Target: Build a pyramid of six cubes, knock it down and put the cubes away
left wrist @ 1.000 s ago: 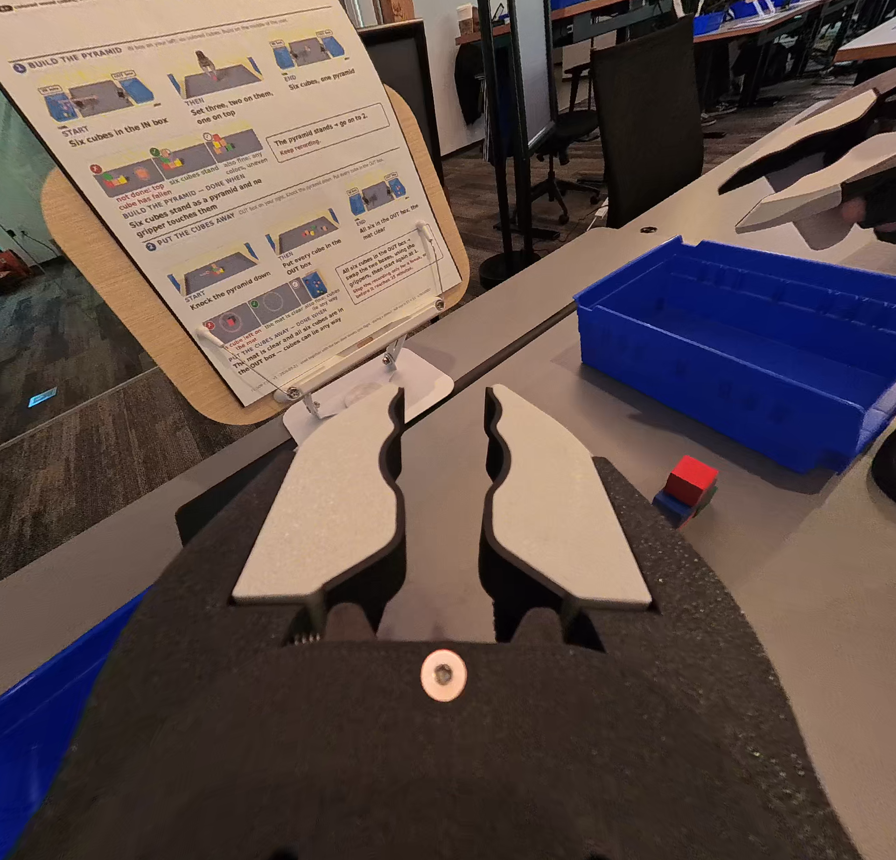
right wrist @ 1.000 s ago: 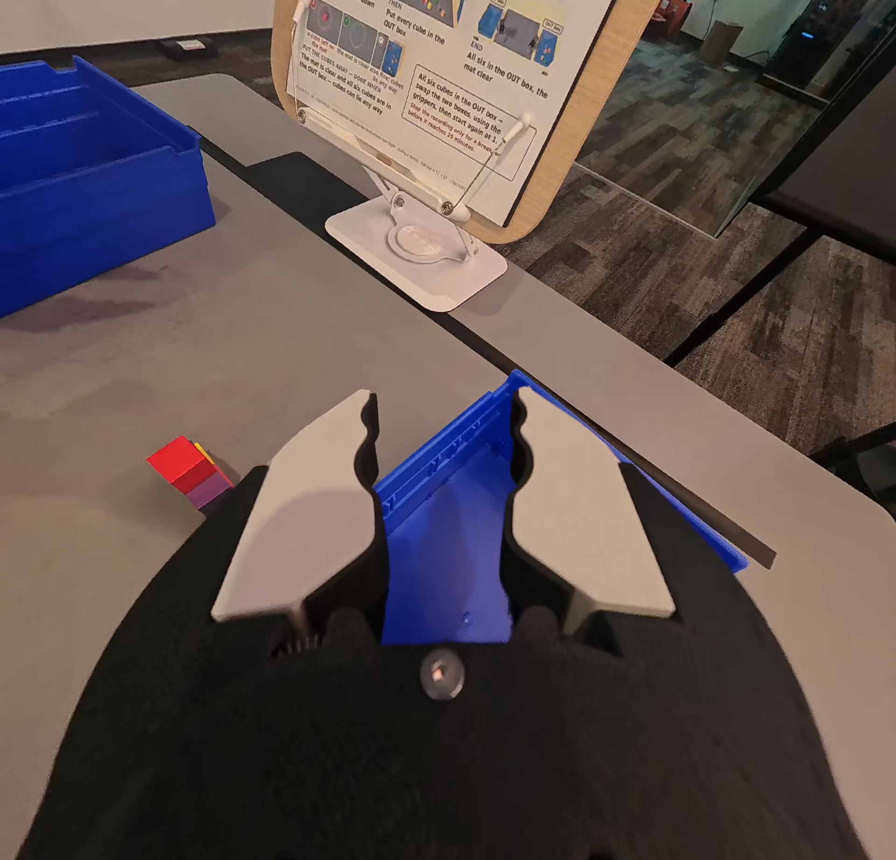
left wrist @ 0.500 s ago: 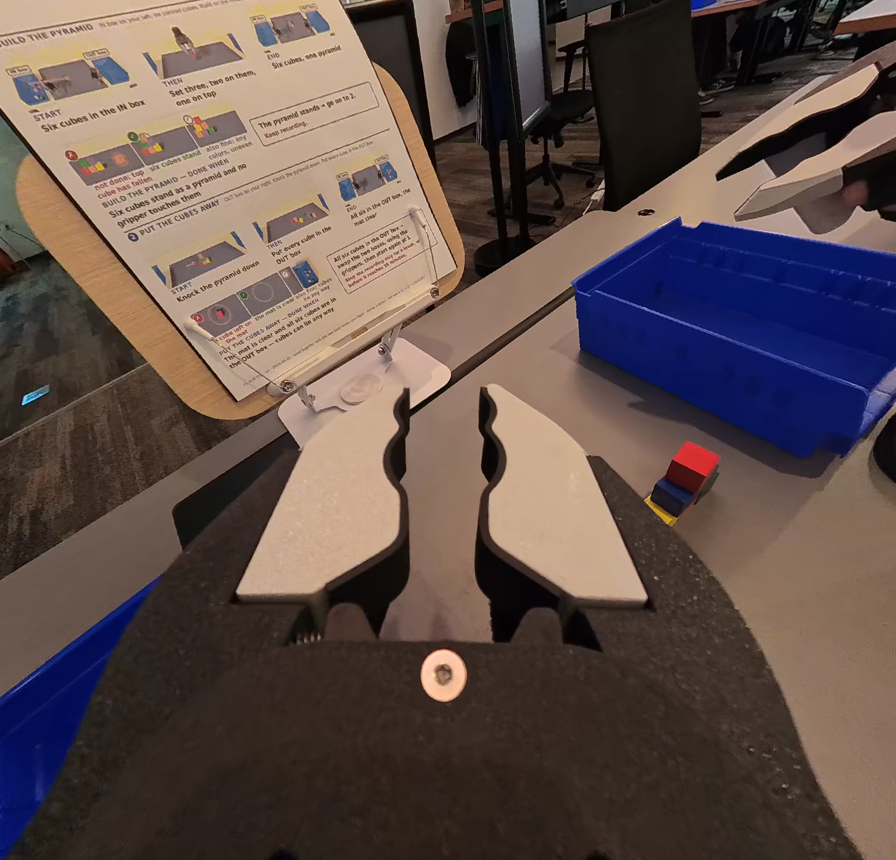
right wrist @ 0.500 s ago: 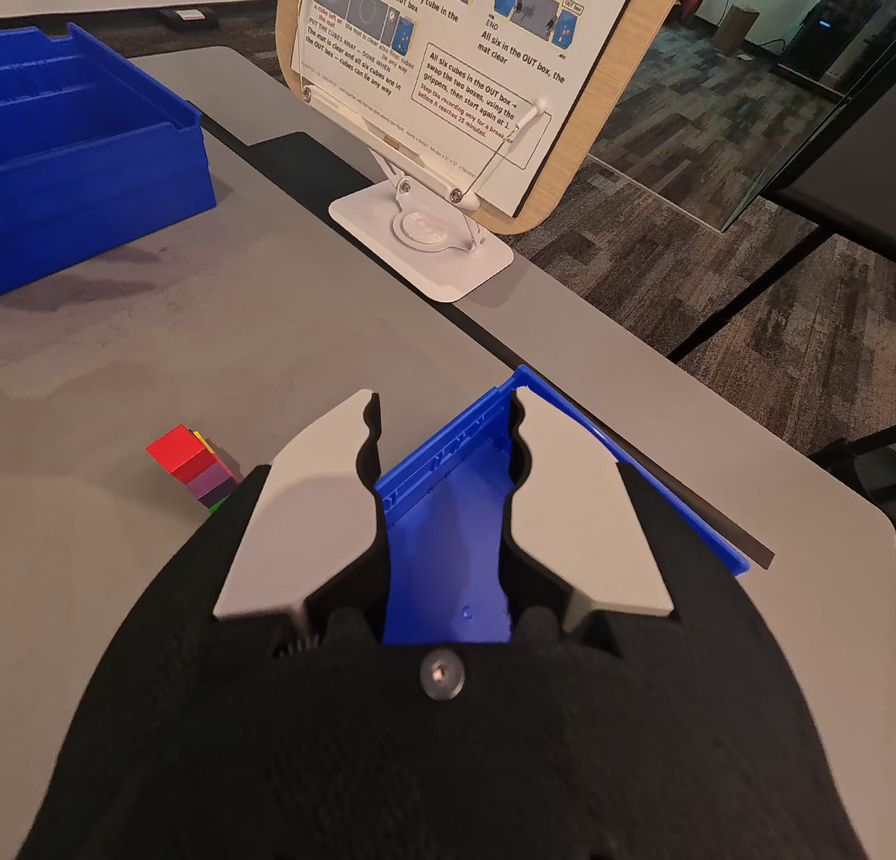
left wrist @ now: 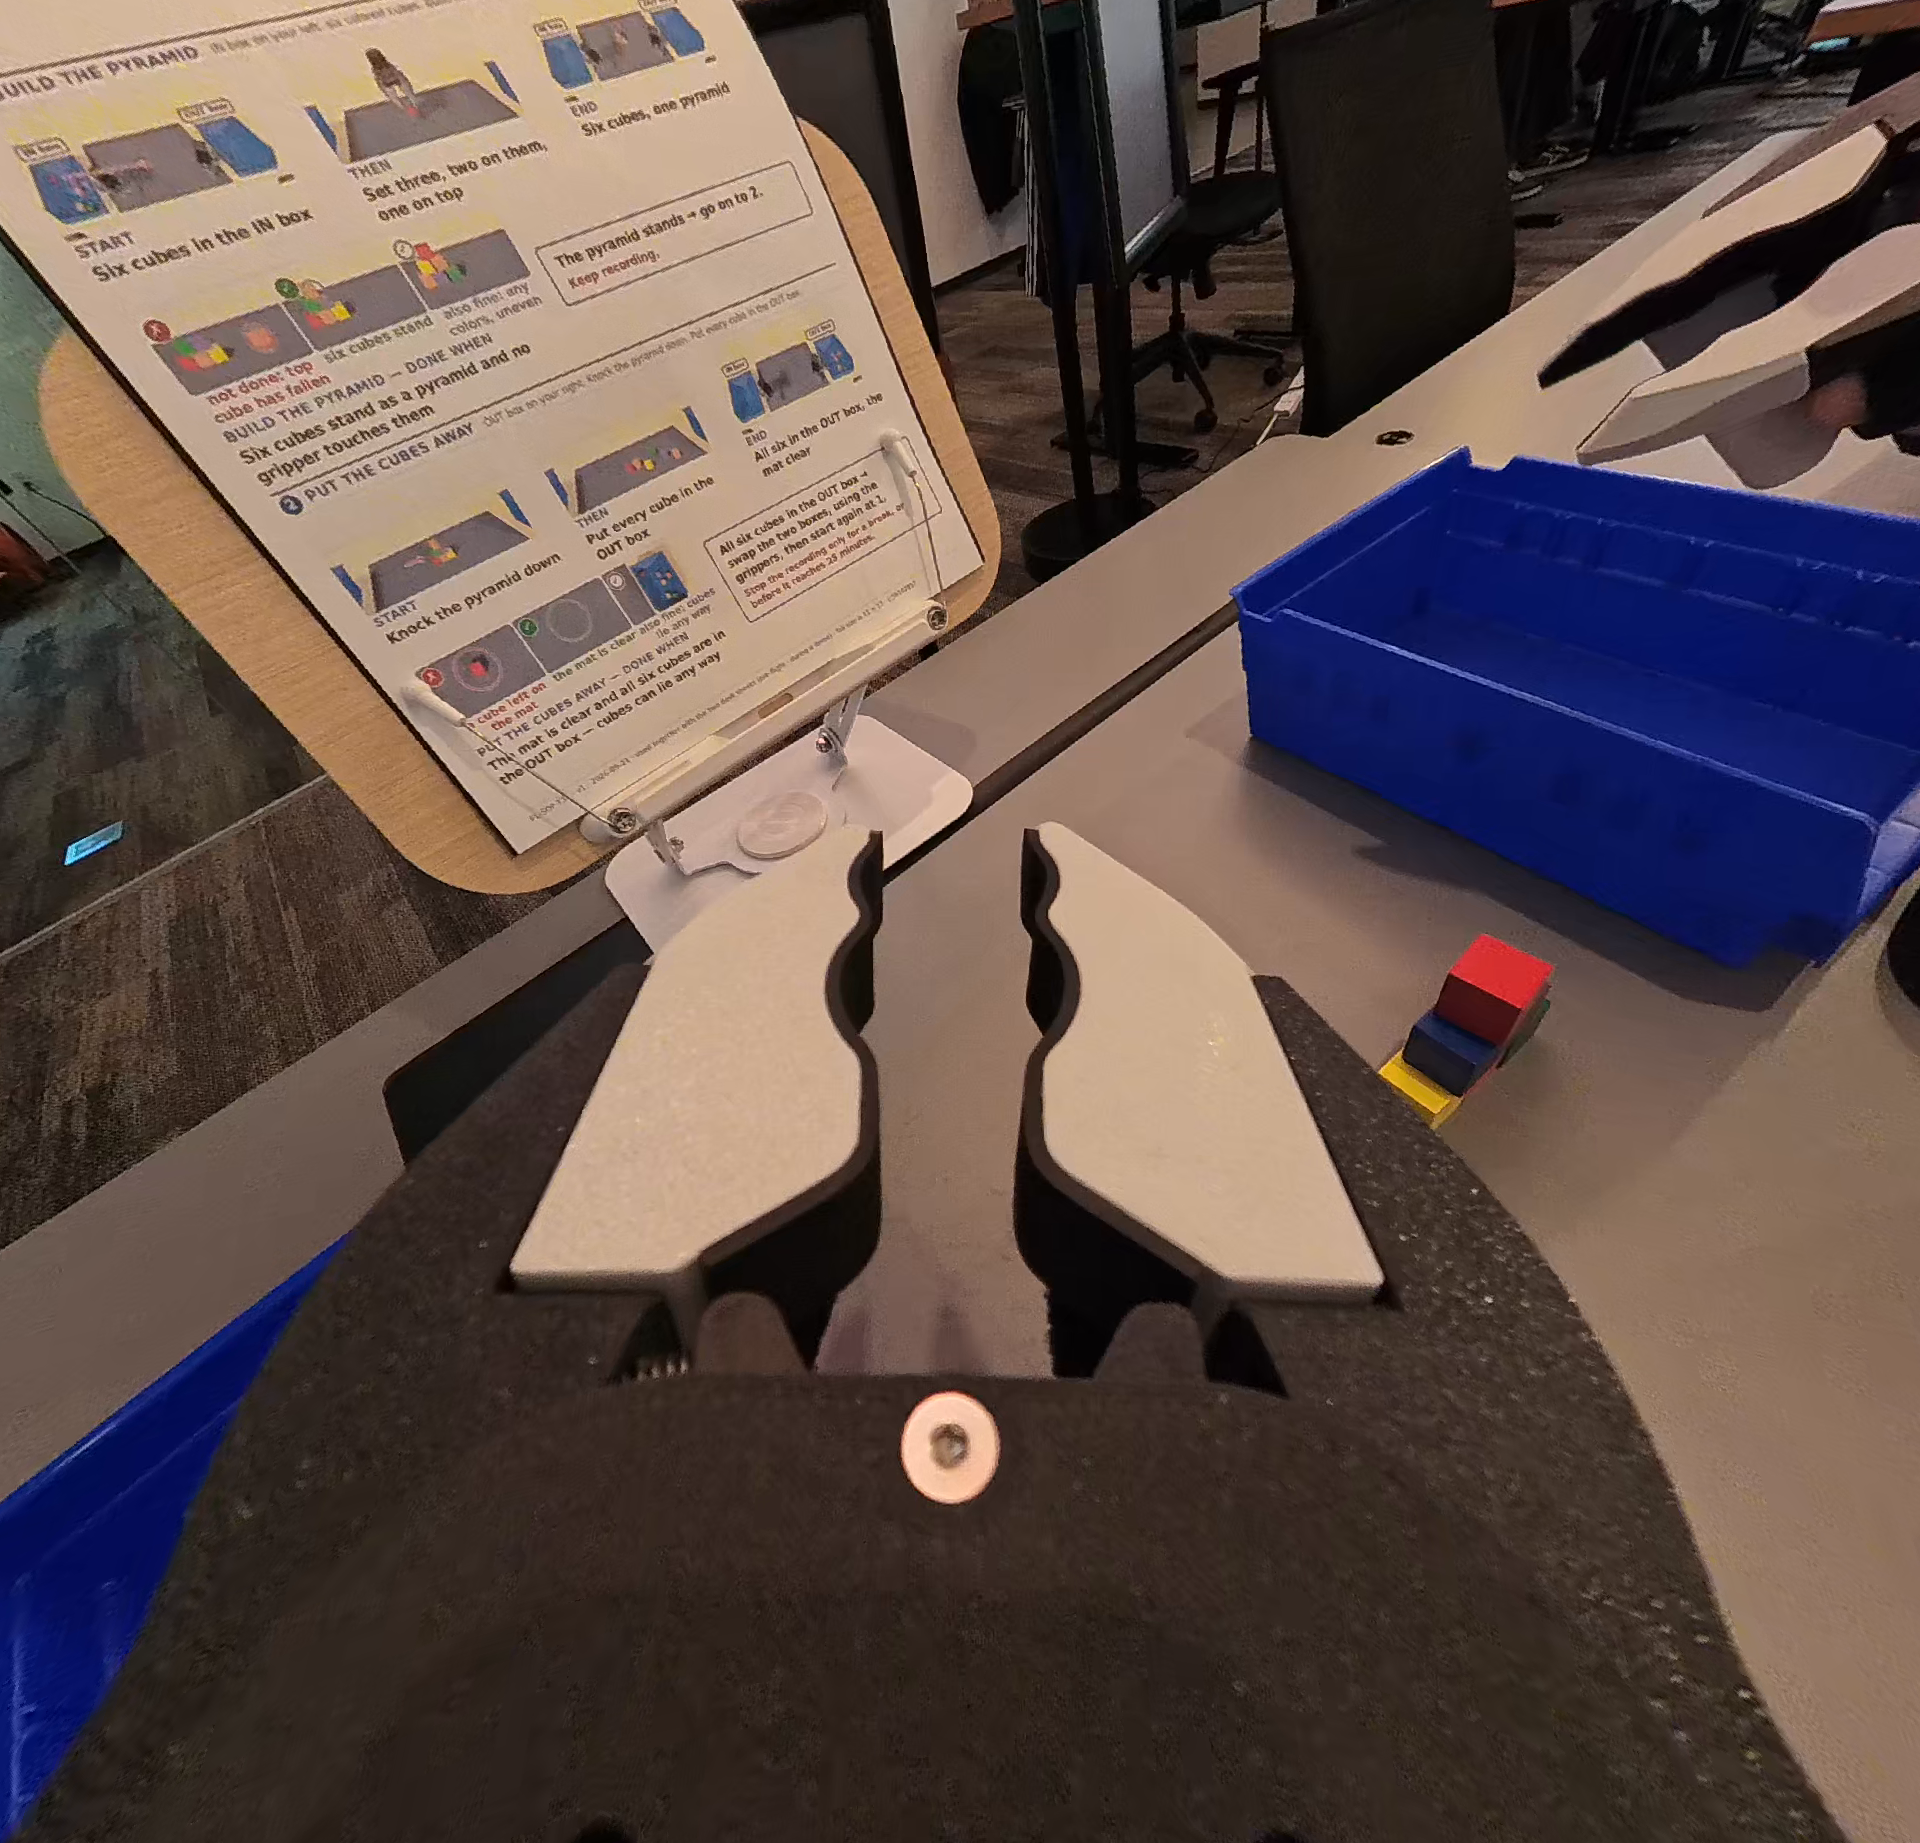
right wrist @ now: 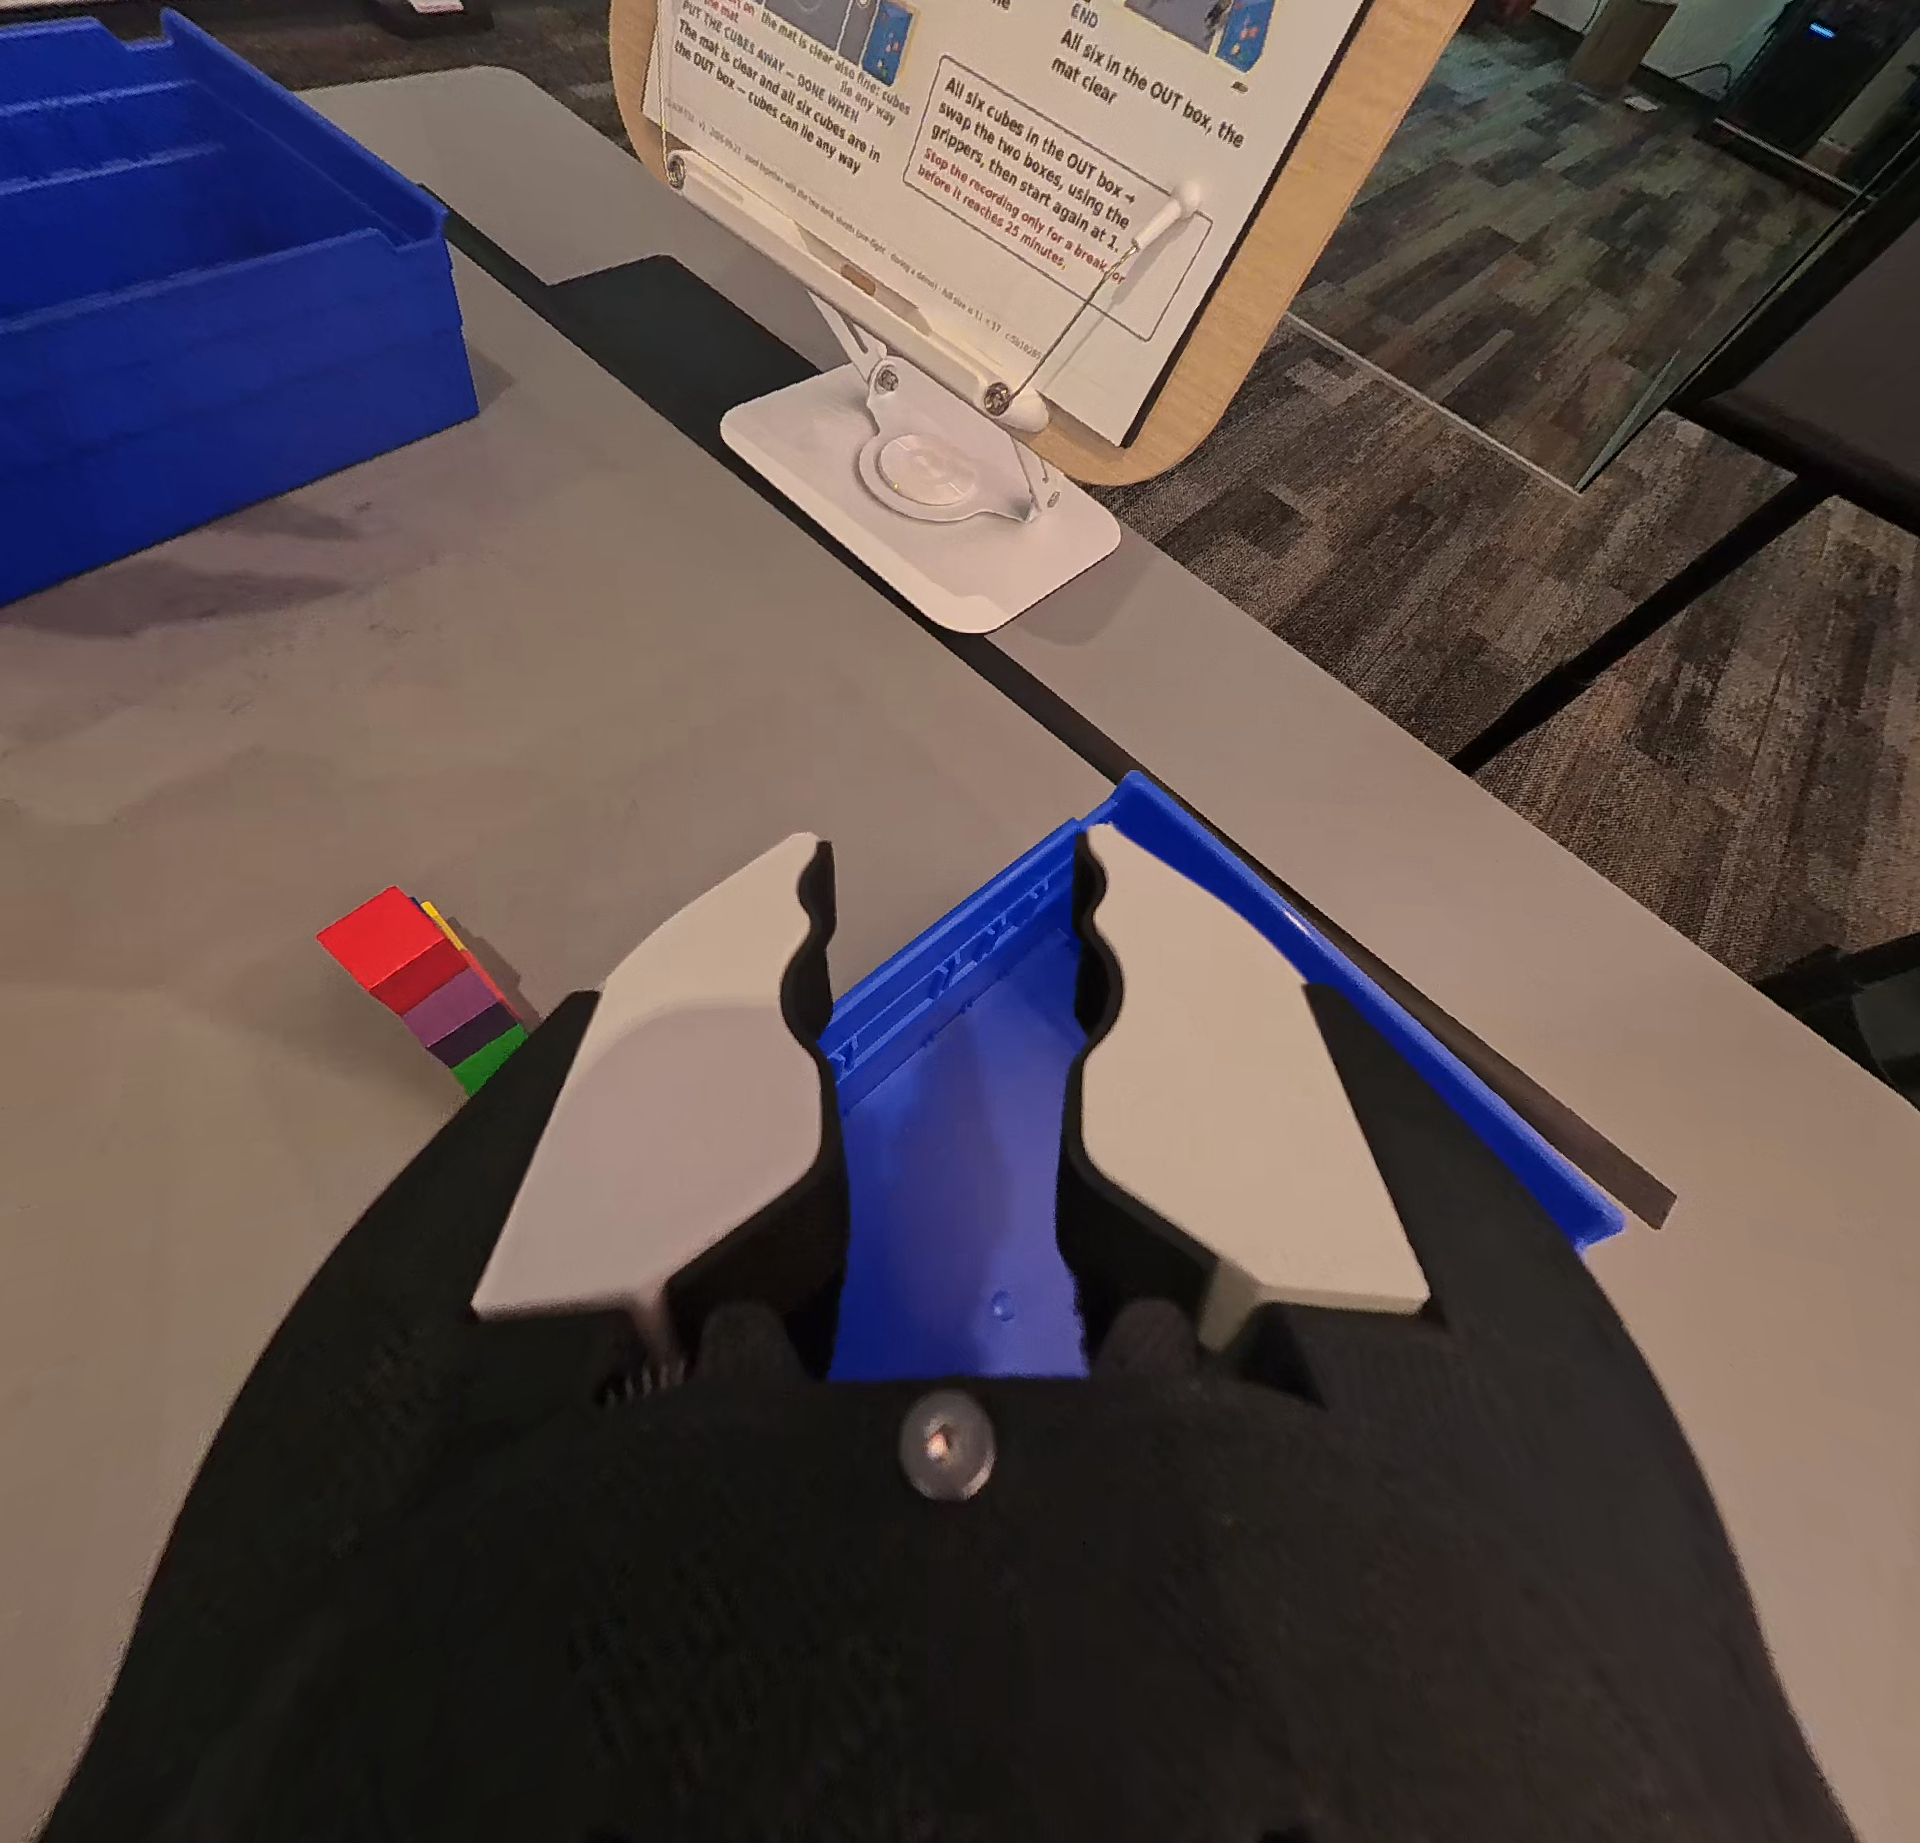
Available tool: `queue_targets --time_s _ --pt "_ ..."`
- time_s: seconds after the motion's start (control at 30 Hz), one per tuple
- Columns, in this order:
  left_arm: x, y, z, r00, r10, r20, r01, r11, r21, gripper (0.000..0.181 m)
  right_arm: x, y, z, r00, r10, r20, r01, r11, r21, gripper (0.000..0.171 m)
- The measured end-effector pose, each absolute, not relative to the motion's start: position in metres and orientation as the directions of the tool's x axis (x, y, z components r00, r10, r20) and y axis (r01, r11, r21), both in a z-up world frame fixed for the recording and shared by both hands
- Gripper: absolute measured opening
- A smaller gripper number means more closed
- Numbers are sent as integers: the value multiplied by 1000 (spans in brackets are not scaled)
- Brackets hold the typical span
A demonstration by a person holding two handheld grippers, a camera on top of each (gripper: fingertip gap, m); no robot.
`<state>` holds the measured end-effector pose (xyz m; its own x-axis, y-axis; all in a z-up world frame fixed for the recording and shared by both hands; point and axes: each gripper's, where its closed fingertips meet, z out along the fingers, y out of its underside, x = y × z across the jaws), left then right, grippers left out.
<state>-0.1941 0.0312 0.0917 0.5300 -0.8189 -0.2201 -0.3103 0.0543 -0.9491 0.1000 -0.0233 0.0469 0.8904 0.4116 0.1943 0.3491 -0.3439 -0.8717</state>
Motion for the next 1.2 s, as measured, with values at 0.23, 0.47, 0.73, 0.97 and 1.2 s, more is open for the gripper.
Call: queue_targets --time_s 0.23,0.47,0.73,0.97,1.2 --pt "-192 30 89 520 -823 -229 -327 56 -944 24 100 -23 45 889 415 193 351 -349 -869 43" --pt "-193 30 89 522 -822 -227 -326 54 -944 23 99 -22 39 885 423 194 363 -367 -857 43" --pt "-191 30 88 516 -826 -229 -334 53 -941 23 98 -21 37 882 428 196 371 -375 -850 43" --pt "-191 30 86 513 -826 -234 -344 52 -937 23 98 -22 38 882 428 198 372 -373 -850 43" --pt "-191 28 84 503 -831 -239 -360 50 -931 22 98 -26 36 876 437 204 390 -391 -834 43"
